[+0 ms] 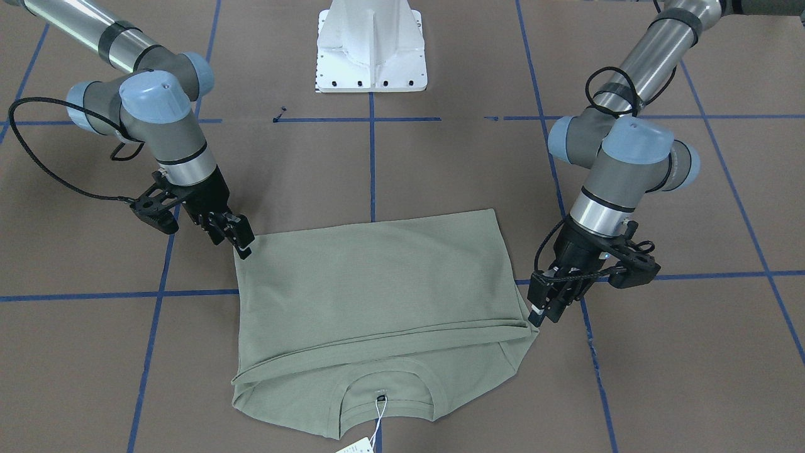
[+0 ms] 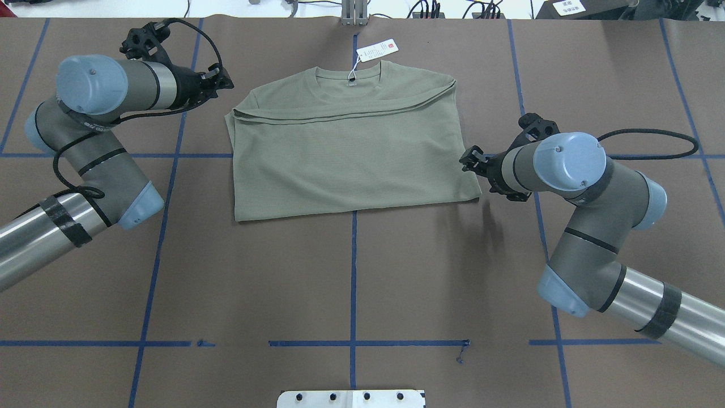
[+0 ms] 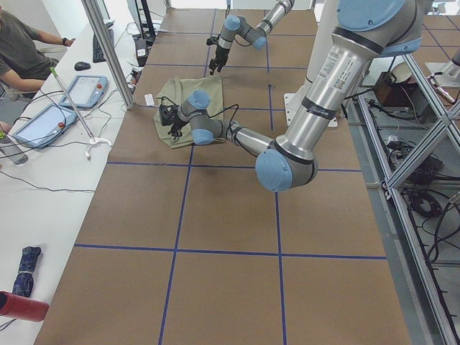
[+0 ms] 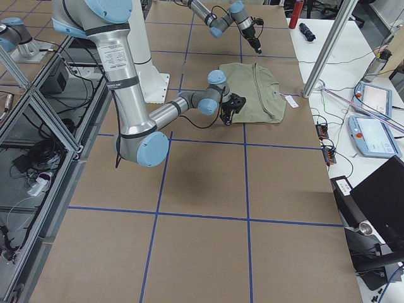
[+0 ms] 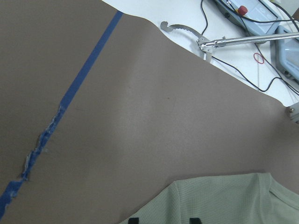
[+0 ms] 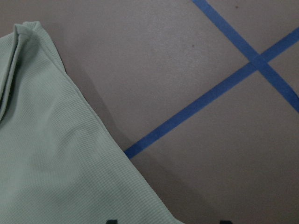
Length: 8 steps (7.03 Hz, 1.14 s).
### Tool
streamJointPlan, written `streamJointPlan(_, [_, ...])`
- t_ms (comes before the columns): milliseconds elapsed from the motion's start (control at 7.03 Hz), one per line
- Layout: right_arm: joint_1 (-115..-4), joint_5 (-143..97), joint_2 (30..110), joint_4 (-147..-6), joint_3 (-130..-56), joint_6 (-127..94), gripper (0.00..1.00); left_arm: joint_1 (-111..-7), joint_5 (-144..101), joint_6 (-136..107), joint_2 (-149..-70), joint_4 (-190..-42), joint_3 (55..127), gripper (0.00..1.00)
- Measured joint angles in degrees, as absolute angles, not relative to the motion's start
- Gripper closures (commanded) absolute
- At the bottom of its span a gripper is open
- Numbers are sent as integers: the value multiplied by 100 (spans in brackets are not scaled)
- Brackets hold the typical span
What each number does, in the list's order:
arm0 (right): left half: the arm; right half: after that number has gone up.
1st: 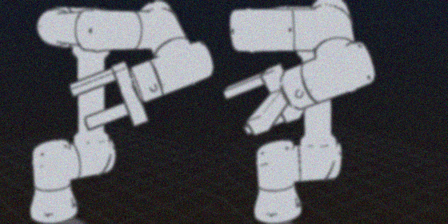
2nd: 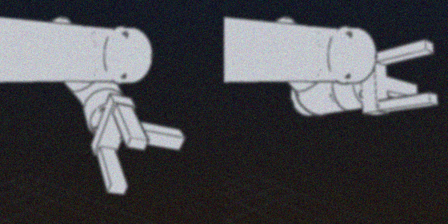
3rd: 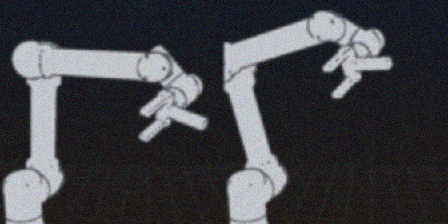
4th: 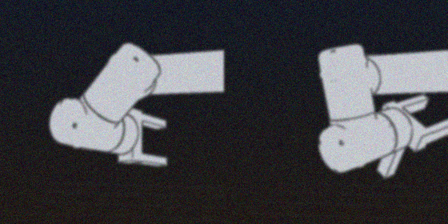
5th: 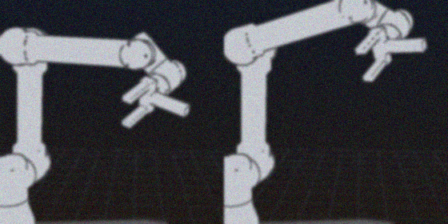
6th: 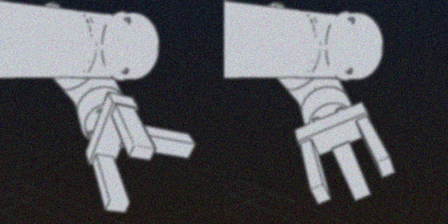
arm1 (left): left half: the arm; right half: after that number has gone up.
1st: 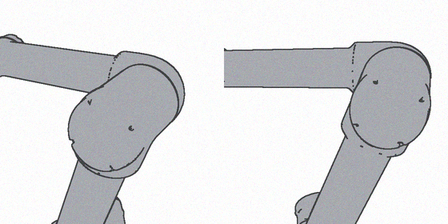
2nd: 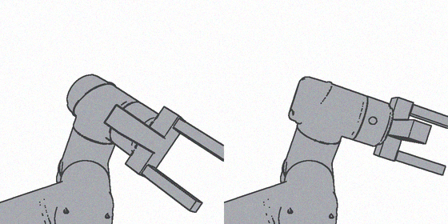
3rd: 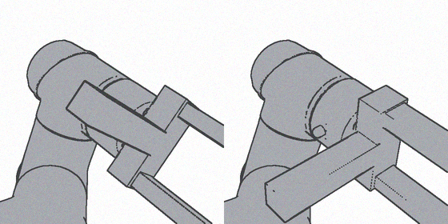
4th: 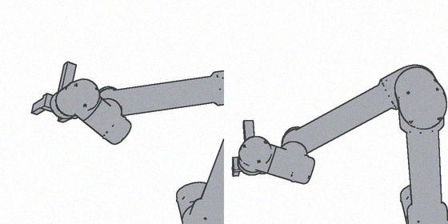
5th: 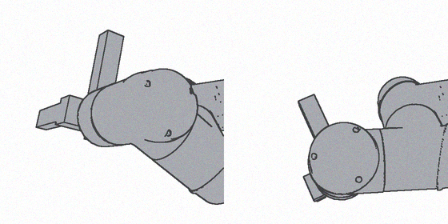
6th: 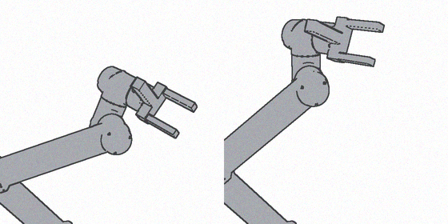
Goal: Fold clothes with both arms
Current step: 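Grasp the folded shirt's corner with the right gripper and drag it toward the robot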
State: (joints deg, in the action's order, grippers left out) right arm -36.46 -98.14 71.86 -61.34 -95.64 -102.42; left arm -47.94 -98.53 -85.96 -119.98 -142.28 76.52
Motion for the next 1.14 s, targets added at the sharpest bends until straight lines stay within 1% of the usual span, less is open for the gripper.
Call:
streamJointPlan(284, [-3518,-9797,7195,-6103,-9542,-10390,27,-4795,-9853,-8590,-11988,-14216,7655,51])
streamJointPlan(427, [-3475,-9788,7175,-6101,-9521,-10424,41,-4798,-9852,-8588,-11980,-14213,7655,50])
streamJointPlan(711, [-3452,-9783,7190,-6100,-9497,-10440,100,-4798,-9853,-8587,-11972,-14210,7655,50])
streamJointPlan(1138, [-3464,-9788,7278,-6099,-9621,-10449,100,-4799,-9853,-8595,-11971,-14203,7655,50])
